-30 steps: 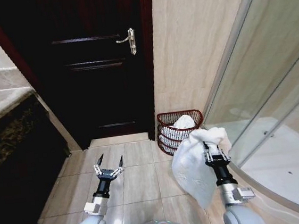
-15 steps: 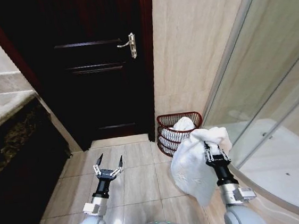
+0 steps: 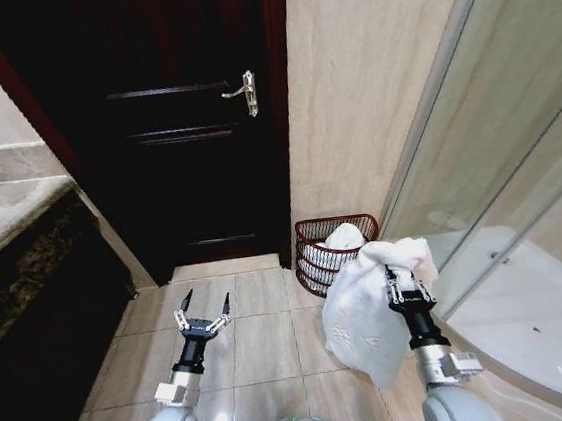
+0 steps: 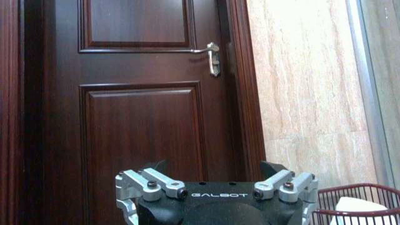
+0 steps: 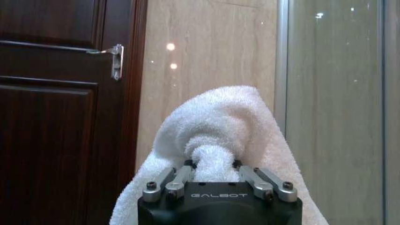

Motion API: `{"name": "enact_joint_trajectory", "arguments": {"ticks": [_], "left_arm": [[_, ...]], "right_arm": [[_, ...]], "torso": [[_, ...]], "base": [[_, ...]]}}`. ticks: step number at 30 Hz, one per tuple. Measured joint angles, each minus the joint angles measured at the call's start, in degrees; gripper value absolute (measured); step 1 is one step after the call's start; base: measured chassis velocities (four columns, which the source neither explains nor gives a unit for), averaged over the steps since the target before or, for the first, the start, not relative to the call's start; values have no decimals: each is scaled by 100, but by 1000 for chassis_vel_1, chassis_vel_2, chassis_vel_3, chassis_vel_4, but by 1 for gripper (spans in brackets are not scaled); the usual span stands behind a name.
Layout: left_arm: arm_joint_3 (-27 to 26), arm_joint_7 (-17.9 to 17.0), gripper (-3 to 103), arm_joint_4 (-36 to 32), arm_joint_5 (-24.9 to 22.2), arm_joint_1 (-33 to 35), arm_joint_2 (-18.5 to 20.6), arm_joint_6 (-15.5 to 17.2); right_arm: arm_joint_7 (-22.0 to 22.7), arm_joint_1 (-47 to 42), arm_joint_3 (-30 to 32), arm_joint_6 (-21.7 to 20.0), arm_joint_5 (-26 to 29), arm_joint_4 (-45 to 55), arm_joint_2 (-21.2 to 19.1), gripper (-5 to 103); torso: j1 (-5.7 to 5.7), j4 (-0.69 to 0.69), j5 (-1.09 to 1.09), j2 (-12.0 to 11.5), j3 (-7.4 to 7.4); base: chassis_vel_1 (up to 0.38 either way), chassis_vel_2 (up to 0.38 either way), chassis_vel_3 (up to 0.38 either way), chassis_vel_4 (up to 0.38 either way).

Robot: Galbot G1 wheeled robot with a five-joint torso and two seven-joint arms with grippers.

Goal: Discard the used towel into the hamper.

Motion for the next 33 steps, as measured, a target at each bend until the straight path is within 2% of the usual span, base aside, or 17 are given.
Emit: {"name": "enact_joint_trajectory", "arguments": {"ticks": [26, 28, 31, 33], "left_arm": [[-17, 4, 100, 1, 9, 9, -18, -26], [-11, 4, 100, 13, -19, 1, -21, -106], [-10, 4, 100, 33, -28, -9, -26, -175], [-7, 6, 100, 42, -33, -6, -44, -202]], "right_arm": [[-30, -17, 5, 22, 31, 4, -4, 27], [-8, 11, 7, 22, 87, 16, -11, 27], [8, 85, 20, -12, 135, 34, -30, 27], [41, 308, 41, -184, 249, 38, -105, 27]], "torso": [[229, 0, 0, 581, 352], [253, 0, 0, 641, 388], [264, 0, 0, 667, 406], [268, -1, 1, 678, 413]], "base": [[-57, 55, 60, -50], [0, 0, 0, 0], [0, 0, 0, 0], [0, 0, 0, 0]]}}
